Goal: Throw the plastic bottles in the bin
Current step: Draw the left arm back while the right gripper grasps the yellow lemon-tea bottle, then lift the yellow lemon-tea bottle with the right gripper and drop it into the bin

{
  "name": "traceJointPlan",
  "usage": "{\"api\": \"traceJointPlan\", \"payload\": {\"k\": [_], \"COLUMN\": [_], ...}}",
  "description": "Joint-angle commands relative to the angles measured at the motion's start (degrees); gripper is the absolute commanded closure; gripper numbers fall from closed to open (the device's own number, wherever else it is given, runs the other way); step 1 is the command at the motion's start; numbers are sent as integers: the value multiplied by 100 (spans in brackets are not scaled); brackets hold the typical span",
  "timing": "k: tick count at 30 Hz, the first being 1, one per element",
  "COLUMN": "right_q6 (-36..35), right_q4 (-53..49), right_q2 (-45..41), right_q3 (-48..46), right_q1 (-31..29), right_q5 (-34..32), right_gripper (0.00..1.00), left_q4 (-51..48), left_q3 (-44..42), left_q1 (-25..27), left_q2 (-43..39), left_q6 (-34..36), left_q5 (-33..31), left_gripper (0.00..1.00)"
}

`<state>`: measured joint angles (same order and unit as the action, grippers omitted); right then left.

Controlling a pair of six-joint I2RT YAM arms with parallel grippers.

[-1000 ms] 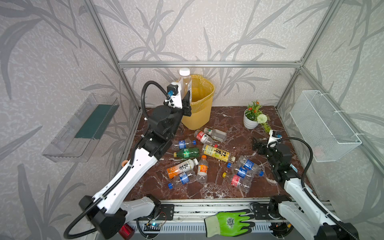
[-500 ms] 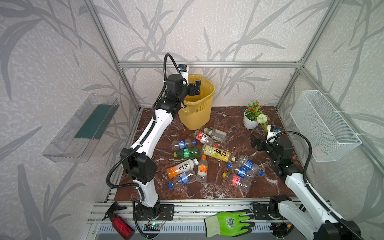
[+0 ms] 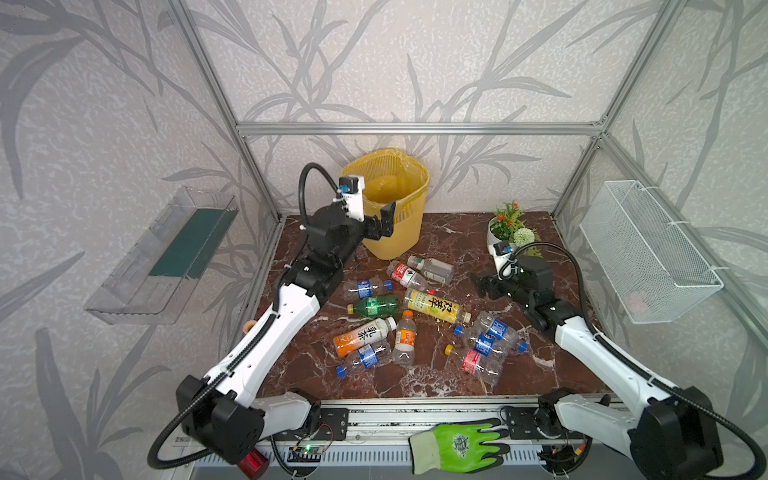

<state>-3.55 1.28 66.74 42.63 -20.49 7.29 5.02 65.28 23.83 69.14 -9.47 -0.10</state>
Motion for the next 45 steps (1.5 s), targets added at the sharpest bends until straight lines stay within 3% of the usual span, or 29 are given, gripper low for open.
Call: {"api": "traceJointPlan", "payload": {"k": [1, 6, 9, 14, 29, 45], "right_q6": [-876, -1472, -1791, -2132, -2584, -2659], "right_q4": [-657, -1230, -1634, -2071, -3261, -3659], "right_q2": [571, 1277, 1672, 2254, 3772, 4242], "right_q3": [491, 988, 1283, 1638, 2824, 3335], "right_q1": [-438, -880, -1133, -1408, -1745, -1797], "right_q5": [-72, 115, 157, 137, -122, -124], "right_gripper": [9, 9, 10, 12, 21, 37], "left_q4": [378, 83, -541, -708, -1040, -1268], "left_q3": [-1271, -2660, -3060, -3570, -3671, -3688], "left_q1": [-11, -19, -21, -37, -62, -72], "left_q2": [-795, -1903, -2365, -2800, -2769, -3023], "left_q6": [-503, -978, -1517, -1694, -1837, -1867], "left_q5": [-632, -1117, -1847, -2003, -1994, -2164], "left_gripper": [1, 1, 1, 1, 1, 1]}}
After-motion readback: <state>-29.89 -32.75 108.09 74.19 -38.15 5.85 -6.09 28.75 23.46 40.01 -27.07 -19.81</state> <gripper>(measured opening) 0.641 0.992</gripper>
